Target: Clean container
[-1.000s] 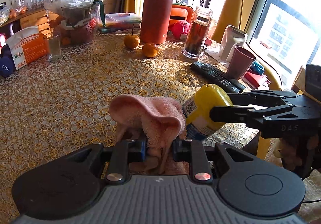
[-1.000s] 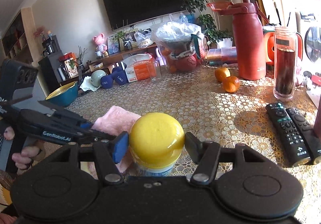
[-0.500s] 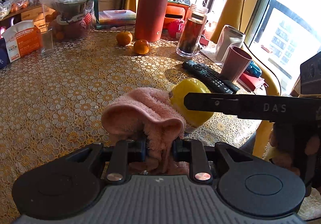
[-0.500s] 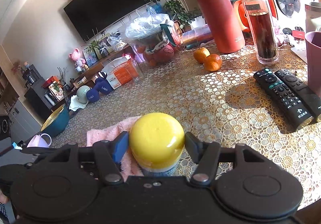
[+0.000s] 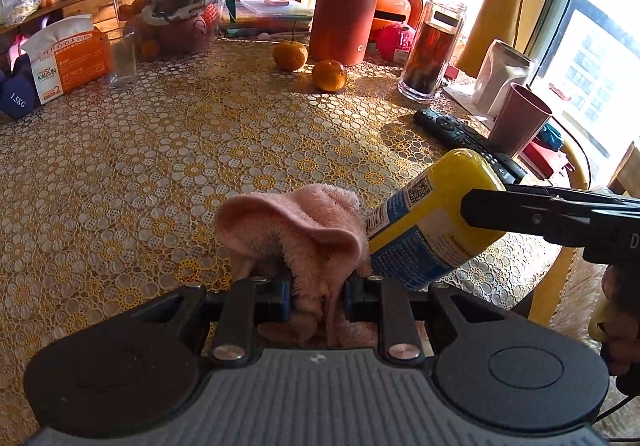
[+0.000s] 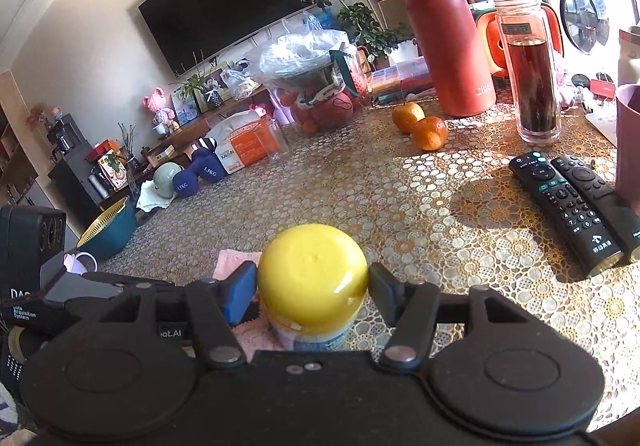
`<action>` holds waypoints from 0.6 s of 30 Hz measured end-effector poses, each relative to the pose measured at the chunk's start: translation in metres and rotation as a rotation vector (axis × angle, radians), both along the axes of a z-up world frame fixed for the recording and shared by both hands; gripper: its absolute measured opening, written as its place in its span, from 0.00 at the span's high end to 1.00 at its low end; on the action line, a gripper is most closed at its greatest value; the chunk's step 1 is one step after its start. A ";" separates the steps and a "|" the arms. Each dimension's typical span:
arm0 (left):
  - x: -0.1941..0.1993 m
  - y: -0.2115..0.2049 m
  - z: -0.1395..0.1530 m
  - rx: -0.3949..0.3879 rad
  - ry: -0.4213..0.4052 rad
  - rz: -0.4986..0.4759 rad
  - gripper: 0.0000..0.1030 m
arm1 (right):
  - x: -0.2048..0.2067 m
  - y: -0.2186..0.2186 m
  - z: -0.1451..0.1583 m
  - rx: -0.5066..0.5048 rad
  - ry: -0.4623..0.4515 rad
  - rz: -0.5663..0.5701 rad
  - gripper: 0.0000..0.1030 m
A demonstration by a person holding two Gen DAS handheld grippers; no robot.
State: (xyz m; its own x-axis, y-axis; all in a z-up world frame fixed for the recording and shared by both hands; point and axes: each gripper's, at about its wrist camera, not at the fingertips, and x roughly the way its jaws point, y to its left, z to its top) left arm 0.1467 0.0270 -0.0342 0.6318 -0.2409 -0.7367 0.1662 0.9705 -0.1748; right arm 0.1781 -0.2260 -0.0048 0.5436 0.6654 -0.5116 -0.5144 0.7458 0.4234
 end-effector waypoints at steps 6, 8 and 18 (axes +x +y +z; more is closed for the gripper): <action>-0.018 0.000 0.031 -0.005 -0.063 -0.039 0.78 | -0.001 -0.002 -0.002 0.009 -0.006 0.006 0.41; -0.023 -0.002 0.044 -0.018 -0.094 -0.060 0.78 | -0.001 -0.002 -0.002 0.010 -0.008 0.006 0.41; -0.013 -0.013 0.074 -0.070 -0.135 -0.152 0.78 | -0.018 0.010 0.003 -0.090 -0.127 0.105 0.41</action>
